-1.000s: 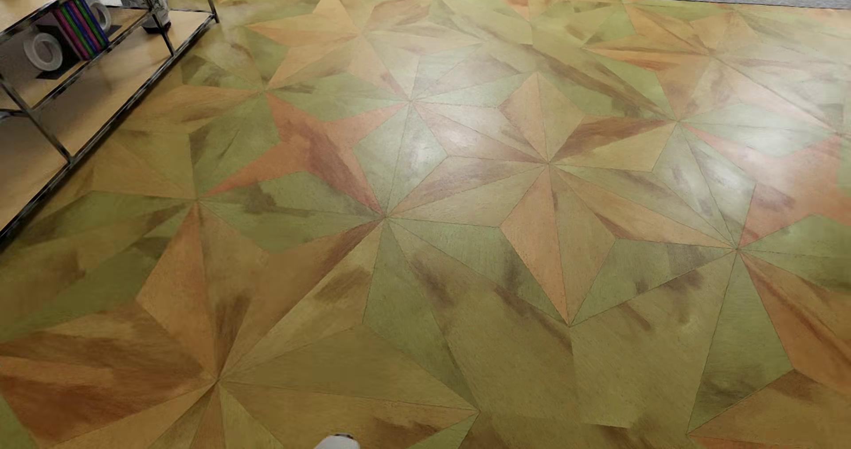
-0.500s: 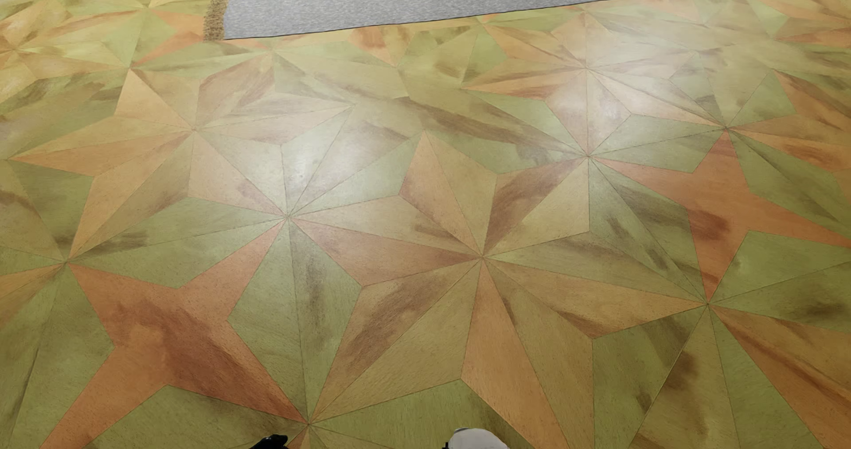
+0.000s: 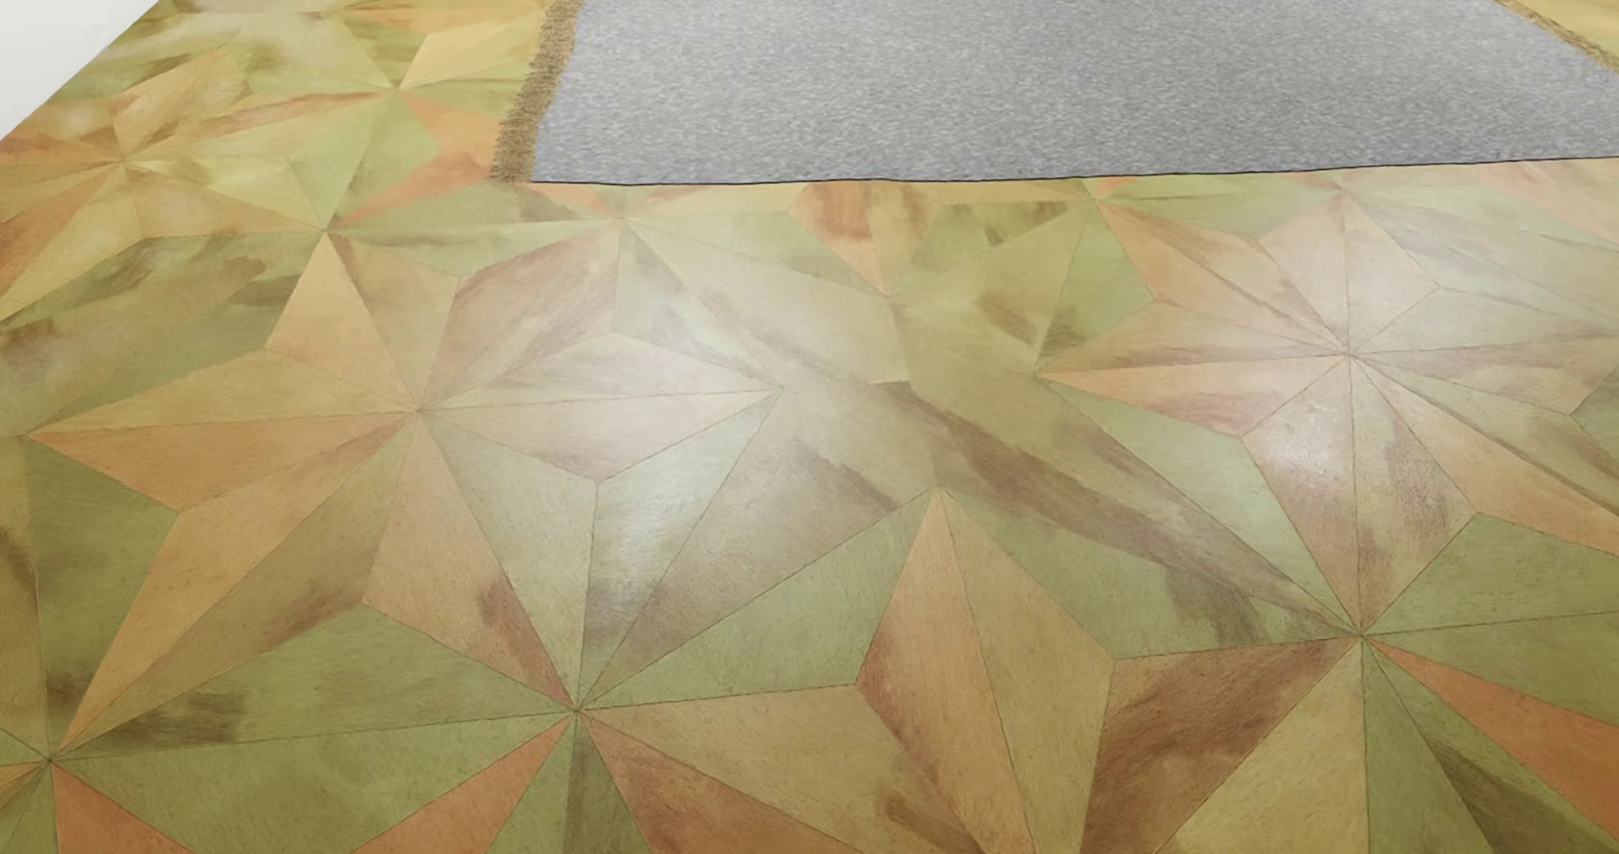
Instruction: Move towards the shelves
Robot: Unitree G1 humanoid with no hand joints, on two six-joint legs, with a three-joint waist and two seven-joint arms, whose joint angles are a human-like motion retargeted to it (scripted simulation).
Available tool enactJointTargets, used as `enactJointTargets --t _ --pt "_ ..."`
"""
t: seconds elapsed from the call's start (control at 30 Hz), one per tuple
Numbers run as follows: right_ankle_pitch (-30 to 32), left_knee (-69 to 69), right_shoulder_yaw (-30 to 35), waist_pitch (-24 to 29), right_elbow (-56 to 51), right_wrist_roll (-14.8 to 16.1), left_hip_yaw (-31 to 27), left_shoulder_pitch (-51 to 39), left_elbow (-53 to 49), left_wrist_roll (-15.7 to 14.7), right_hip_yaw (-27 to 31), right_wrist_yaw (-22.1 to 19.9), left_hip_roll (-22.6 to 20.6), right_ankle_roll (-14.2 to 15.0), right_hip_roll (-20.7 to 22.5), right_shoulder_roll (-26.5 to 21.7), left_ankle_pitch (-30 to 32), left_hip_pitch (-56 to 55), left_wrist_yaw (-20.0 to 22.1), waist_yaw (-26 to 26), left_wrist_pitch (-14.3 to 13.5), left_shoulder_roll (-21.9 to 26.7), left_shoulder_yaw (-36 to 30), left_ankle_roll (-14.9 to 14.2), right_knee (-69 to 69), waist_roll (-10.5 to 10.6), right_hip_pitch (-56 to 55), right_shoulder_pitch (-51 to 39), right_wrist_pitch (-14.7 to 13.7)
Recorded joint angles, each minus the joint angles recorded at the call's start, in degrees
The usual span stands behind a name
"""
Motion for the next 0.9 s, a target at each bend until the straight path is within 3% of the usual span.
enactJointTargets --t 0.03,0.07,0.1,0.13,0.17,0.2,0.23,0.27,0.33,0.4,0.47,0.53,0.57,0.6,0.63,0.67,0.7,0.73,0.77,0.8,0.83,0.9 --pt "-1.89 -9.62 0.21 -0.33 -2.87 0.00 0.00 0.63 2.04 0.00 0.00 0.00 0.82 0.00 -0.06 -0.90 -14.64 -1.65 0.00 2.03 0.00 1.02 -6.84 0.00 -1.00 0.47 3.10 -2.83 0.00" --pt "-4.04 -11.60 -0.88 -0.67 -5.80 0.00 0.00 2.52 2.62 0.00 0.00 0.00 2.18 0.00 -0.80 -1.40 -30.01 -3.58 0.00 4.36 0.00 1.54 -8.77 0.00 -0.63 0.76 6.05 -4.74 0.00" --pt "-5.36 -10.91 -2.34 -0.56 -7.33 0.00 0.00 4.03 3.13 0.00 0.00 0.00 4.21 0.00 -1.22 -1.53 -34.31 -5.67 0.00 6.75 0.00 1.98 -10.35 0.00 -0.26 1.07 8.56 -6.41 0.00" --pt "-3.78 -10.99 -4.24 0.16 -8.16 0.00 0.00 5.16 4.64 0.00 0.00 0.00 4.12 0.00 -2.55 -1.10 -28.71 -7.23 0.00 8.20 0.00 2.11 -11.75 0.00 0.41 0.42 12.14 -6.71 0.00" --pt "1.49 -8.34 -5.59 -0.33 -7.92 0.00 0.00 6.09 5.28 0.00 0.00 0.00 3.06 0.00 -4.23 -0.57 -15.51 -9.17 0.00 9.32 0.00 2.24 -11.85 0.00 3.52 -0.31 13.01 -6.11 0.00" --pt "10.03 -5.60 -6.39 -2.27 -6.69 0.00 0.00 6.95 6.80 0.00 0.00 0.00 0.91 0.00 -5.97 0.09 -1.87 -10.66 0.00 8.90 0.00 1.58 -10.75 0.00 8.94 -1.65 11.36 -4.88 0.00" --pt "20.25 -1.08 -5.80 -2.51 -4.04 0.00 0.00 7.23 7.66 0.00 0.00 0.00 -2.68 0.00 -8.22 1.01 3.13 -9.81 0.00 6.85 0.00 1.46 -11.52 0.00 18.08 -3.72 9.21 -3.54 0.00" --pt "25.81 2.29 -3.86 -1.38 -0.08 0.00 0.00 6.37 7.48 0.00 0.00 0.00 -5.43 0.00 -8.64 1.84 1.95 -6.52 0.00 4.32 0.00 1.86 -12.10 0.00 28.44 -4.95 5.93 -2.71 0.00" --pt "12.42 -0.32 1.59 0.51 7.75 0.00 0.00 1.50 4.47 0.00 0.00 0.00 -8.69 0.00 -8.29 2.29 -4.28 4.84 0.00 0.00 0.00 2.11 -13.00 0.00 47.34 -4.73 -6.16 -2.36 0.00" --pt "3.07 -6.09 4.73 0.66 12.45 0.00 0.00 -2.67 -2.68 0.00 0.00 0.00 -7.47 0.00 -5.44 1.62 -12.71 17.69 0.00 -7.17 0.00 2.05 -8.21 0.00 48.95 -1.79 -16.64 0.98 0.00" --pt "2.41 -11.21 6.43 0.45 14.95 0.00 0.00 -6.89 -12.13 0.00 0.00 0.00 -4.55 0.00 -4.21 0.57 -20.62 28.12 0.00 -13.92 0.00 2.97 -2.64 0.00 33.89 0.52 -24.09 5.06 0.00" --pt "3.27 -13.98 6.76 -0.59 17.42 0.00 0.00 -11.84 -18.99 0.00 0.00 0.00 -2.46 0.00 -5.22 -0.03 -26.86 35.67 0.00 -18.75 0.00 3.29 3.32 0.00 10.65 1.26 -27.21 8.23 0.00" --pt "7.08 -14.18 6.85 -1.60 18.45 0.00 0.00 -13.88 -22.69 0.00 0.00 0.00 -2.21 0.00 -5.62 -0.09 -28.92 37.70 0.00 -19.99 0.00 3.82 6.23 0.00 0.38 0.92 -28.38 9.18 0.00" --pt "17.94 -13.95 6.48 -2.89 19.55 0.00 0.00 -15.61 -25.47 0.00 0.00 0.00 -0.98 0.00 -6.19 0.12 -30.28 39.06 0.00 -21.06 0.00 4.35 8.87 0.00 -20.15 1.07 -30.50 9.76 0.00" --pt "18.79 -12.77 6.30 -3.45 20.65 0.00 0.00 -16.69 -27.22 0.00 0.00 0.00 0.40 0.00 -6.15 0.28 -29.93 40.76 0.00 -22.01 0.00 4.71 10.64 0.00 -22.58 1.23 -32.59 10.31 0.00" --pt "5.62 -10.68 6.50 -3.02 21.99 0.00 0.00 -16.39 -28.78 0.00 0.00 0.00 2.35 0.00 -5.24 0.48 -27.80 43.35 0.00 -22.94 0.00 5.04 11.98 0.00 -1.48 1.50 -34.32 10.52 0.00" --pt "2.31 -6.48 6.56 -3.70 23.38 0.00 0.00 -15.17 -28.38 0.00 0.00 0.00 3.86 0.00 -3.76 0.53 -23.00 43.83 0.00 -23.31 0.00 4.58 13.11 0.00 4.20 2.22 -36.28 10.33 0.00" --pt "7.28 1.19 7.93 -5.46 25.15 0.00 0.00 -13.51 -26.62 0.00 0.00 0.00 5.34 0.00 -2.82 0.55 -16.20 41.24 0.00 -23.03 0.00 3.62 13.53 0.00 10.31 3.19 -38.73 9.85 0.00" --pt "6.72 10.49 8.93 -3.85 26.79 0.00 0.00 -11.80 -22.24 0.00 0.00 0.00 8.36 0.00 0.28 0.53 -8.22 40.56 0.00 -21.77 0.00 2.37 12.23 0.00 15.98 5.09 -35.40 9.21 0.00" --pt "3.31 23.92 6.89 -3.11 25.72 0.00 0.00 -11.20 -17.98 0.00 0.00 0.00 7.20 0.00 1.66 0.87 -1.43 34.35 0.00 -19.88 0.00 2.30 9.28 0.00 18.17 4.69 -33.28 7.52 0.00" --pt "1.65 35.43 7.02 -2.01 23.22 0.00 0.00 -11.40 -12.44 0.00 0.00 0.00 7.26 0.00 3.85 1.25 -1.48 28.58 0.00 -17.89 0.00 1.87 5.01 0.00 17.21 4.85 -28.62 6.08 0.00" --pt "3.00 41.85 3.45 -1.01 14.60 0.00 0.00 -8.13 -3.83 0.00 0.00 0.00 3.18 0.00 4.89 2.24 -5.35 18.36 0.00 -10.81 0.00 0.23 3.43 0.00 11.35 1.92 -18.38 3.51 0.00"
